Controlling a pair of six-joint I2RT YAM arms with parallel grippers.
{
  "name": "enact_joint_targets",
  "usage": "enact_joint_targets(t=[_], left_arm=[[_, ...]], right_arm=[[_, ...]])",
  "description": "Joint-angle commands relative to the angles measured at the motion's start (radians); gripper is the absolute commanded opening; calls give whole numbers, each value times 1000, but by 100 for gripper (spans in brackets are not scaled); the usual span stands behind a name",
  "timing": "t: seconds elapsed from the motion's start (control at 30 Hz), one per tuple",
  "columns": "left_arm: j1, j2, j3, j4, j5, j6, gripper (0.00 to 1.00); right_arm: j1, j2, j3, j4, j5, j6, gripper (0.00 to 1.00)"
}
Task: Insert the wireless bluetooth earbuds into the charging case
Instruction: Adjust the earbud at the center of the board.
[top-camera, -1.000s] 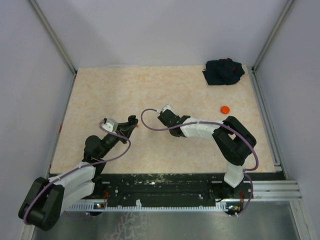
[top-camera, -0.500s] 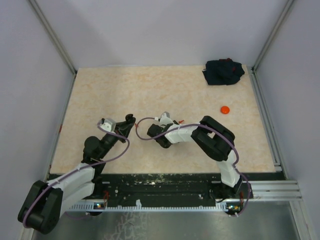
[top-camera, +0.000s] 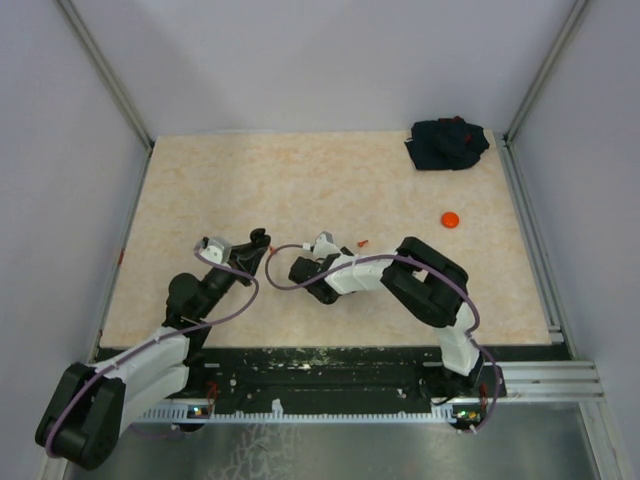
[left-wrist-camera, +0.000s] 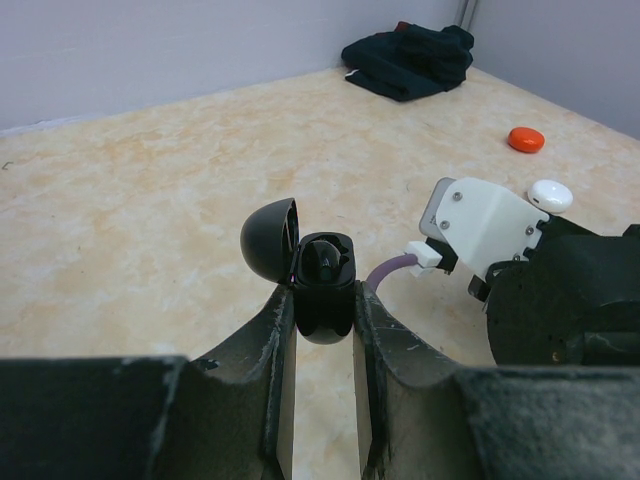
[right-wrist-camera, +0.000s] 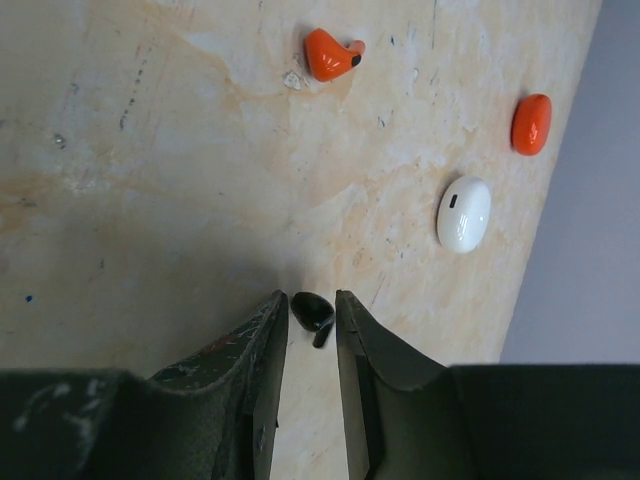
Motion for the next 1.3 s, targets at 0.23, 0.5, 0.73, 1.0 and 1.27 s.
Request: enact_joint_targets(t=[0.23,0.5,0.73,1.0,1.27], left_arm=[[-4,-8,-11,8,-3,-10,0],[-3,-7,-10,8,2,-11,0],[-3,-4,-8,12,19,-13,0],[-4,17,-7,44,79,-7,0],[-3,31,-5,59,108,0,0]], right_arm=[[18,-84,10,95,-322,14,29],[-41,-257,-27,94,-450,-83,28],[-205,-427,-113,92,-678,-116,28],[-367,-467,-169,127,-839,-126,29],[-483,-463,-218,210,-983,-119,29]])
